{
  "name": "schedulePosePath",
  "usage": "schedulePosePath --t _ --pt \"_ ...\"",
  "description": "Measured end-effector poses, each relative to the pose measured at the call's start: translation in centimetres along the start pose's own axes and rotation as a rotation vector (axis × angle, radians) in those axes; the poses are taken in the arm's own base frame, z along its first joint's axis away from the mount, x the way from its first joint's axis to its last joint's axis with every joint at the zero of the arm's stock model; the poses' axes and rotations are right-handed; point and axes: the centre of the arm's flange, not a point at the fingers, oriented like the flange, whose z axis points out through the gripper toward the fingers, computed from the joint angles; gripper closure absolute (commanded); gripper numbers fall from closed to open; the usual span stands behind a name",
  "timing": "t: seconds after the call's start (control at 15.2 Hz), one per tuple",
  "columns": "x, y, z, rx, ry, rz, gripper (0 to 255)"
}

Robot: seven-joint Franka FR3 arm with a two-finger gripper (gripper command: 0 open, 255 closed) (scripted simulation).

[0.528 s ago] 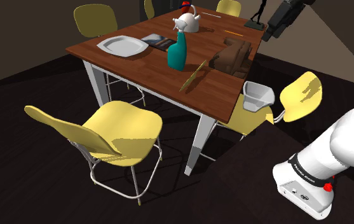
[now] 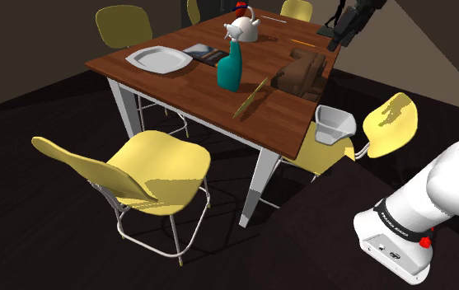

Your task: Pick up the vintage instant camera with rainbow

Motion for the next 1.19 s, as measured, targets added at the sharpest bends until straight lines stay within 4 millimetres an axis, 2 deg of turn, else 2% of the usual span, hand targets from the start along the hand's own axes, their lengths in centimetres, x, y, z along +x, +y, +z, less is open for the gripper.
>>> schedulePosePath --t 0.2,0.4,1.19 --pt "2.1 2.5 1.5 -0.008 -0.012 -0.011 0" --pt "5.1 4.9 3.1 -0.016 -0.023 -0.022 0" --pt "15.2 16.3 9.0 -0.052 -0.072 -0.067 0"
